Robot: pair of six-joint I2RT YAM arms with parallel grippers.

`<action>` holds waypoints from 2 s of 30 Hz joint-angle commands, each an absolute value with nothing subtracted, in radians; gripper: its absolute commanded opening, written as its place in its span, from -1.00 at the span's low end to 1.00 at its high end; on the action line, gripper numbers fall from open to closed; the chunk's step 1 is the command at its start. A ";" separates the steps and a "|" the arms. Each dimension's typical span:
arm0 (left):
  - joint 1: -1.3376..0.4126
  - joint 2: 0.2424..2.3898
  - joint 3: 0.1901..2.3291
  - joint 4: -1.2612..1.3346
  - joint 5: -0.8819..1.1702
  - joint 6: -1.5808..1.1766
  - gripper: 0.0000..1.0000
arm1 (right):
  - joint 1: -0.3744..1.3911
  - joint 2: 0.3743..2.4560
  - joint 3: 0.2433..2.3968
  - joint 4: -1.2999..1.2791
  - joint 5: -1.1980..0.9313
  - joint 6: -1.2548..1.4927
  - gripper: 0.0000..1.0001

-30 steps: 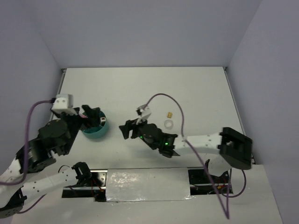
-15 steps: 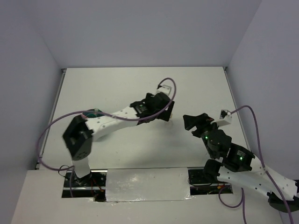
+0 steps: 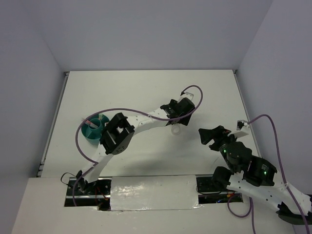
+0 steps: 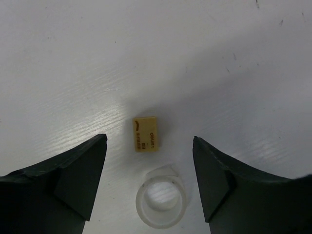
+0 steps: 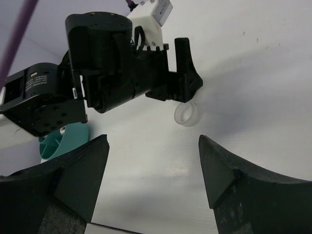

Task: Sort the stationery into containers
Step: Pick up the stationery from the center of the board.

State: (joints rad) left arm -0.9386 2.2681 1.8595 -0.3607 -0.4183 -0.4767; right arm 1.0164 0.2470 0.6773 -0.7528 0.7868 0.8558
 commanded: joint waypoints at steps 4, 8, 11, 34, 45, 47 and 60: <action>-0.925 2.324 1.882 -0.350 -0.454 -0.494 0.58 | 1.014 0.207 0.706 -0.784 0.778 0.825 0.62; -0.919 2.338 1.867 -0.342 -0.436 -0.502 0.56 | 1.014 0.215 0.686 -0.765 0.776 0.818 0.62; -0.919 2.338 1.845 -0.327 -0.425 -0.505 0.44 | 1.015 0.242 0.680 -0.759 0.773 0.819 0.62; -0.890 1.708 1.151 0.292 -0.302 -0.322 -1.00 | 1.014 0.196 0.701 -0.525 0.671 0.723 0.72; -0.937 1.171 0.605 0.606 -0.008 -0.299 -1.00 | 1.012 0.564 0.762 -0.227 0.427 0.679 0.42; -0.954 1.085 0.534 0.633 0.006 -0.301 -1.00 | 1.014 0.626 0.778 -0.201 0.397 0.686 0.26; -0.997 0.853 0.451 0.591 -0.043 -0.265 -1.00 | 1.072 0.936 0.804 -0.129 0.350 0.813 0.08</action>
